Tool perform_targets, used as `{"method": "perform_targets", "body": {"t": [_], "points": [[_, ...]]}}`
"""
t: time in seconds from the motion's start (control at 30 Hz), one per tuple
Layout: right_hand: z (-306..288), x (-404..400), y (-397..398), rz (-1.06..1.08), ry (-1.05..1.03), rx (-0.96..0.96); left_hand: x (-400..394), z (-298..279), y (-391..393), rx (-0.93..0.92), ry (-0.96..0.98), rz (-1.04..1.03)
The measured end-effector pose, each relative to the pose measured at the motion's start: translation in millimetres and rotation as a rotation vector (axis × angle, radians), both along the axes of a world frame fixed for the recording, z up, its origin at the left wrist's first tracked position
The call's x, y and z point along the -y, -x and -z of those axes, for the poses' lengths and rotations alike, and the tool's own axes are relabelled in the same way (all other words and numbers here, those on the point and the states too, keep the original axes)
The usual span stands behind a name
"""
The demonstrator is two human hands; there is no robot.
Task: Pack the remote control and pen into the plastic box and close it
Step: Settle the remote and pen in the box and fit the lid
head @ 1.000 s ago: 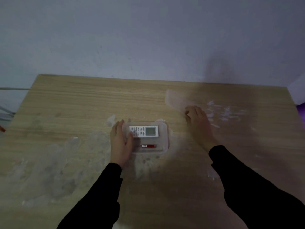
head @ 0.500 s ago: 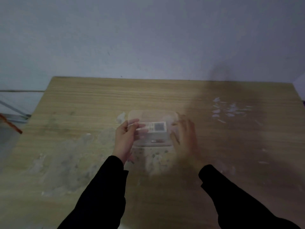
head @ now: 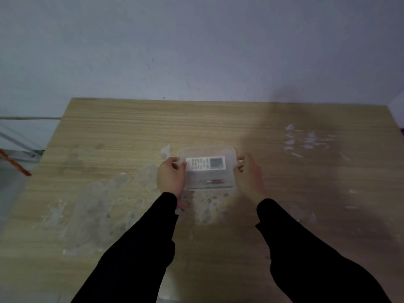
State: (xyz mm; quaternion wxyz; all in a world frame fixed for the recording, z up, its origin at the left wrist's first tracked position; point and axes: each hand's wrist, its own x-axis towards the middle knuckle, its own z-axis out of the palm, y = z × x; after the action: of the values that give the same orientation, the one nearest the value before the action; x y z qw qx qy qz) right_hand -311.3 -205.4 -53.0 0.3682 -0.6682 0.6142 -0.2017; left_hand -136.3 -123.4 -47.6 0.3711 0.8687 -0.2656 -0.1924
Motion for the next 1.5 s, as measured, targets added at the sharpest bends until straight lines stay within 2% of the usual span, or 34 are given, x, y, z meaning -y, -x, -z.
{"method": "perform_targets", "body": {"t": [0.23, 0.5, 0.7, 0.8, 0.87, 0.93, 1.03, 1.13, 1.37, 1.5], "points": [[7.4, -1.8, 5.2, -0.046, 0.080, -0.061, 3.7, 2.9, -0.2, 0.014, -0.042, 0.010], [19.2, -6.8, 11.9, -0.067, 0.039, -0.035, -2.7, 16.8, 1.5, 0.012, -0.025, 0.006], [19.0, -5.9, 12.2, -0.076, -0.007, -0.019, -2.7, 20.6, 1.5, -0.075, 0.011, -0.033], [20.9, -7.4, 10.1, -0.220, 0.189, -0.169, -3.5, 21.6, 4.2, -0.071, 0.028, -0.020], [25.0, -5.8, 5.0, -0.383, 0.303, -0.275, -4.9, 22.5, 5.5, -0.009, 0.019, 0.049], [32.7, -5.2, 1.3, -0.507, 0.316, -0.309, -4.0, 22.3, 7.4, 0.143, -0.014, 0.189], [48.1, -7.0, 8.4, -0.546, 0.320, -0.293, 7.6, 18.6, 9.2, 0.329, -0.143, 0.440], [46.9, -5.8, 13.2, -0.572, 0.360, -0.397, 11.2, 24.5, 6.5, 0.382, -0.259, 0.630], [26.4, 1.0, -7.7, -0.521, 0.409, -0.474, 2.0, 44.6, 4.5, 0.526, -0.164, 0.716], [30.2, 0.8, -18.7, -0.584, 0.354, -0.441, 2.1, 42.2, 3.2, 0.406, -0.036, 0.691]]}}
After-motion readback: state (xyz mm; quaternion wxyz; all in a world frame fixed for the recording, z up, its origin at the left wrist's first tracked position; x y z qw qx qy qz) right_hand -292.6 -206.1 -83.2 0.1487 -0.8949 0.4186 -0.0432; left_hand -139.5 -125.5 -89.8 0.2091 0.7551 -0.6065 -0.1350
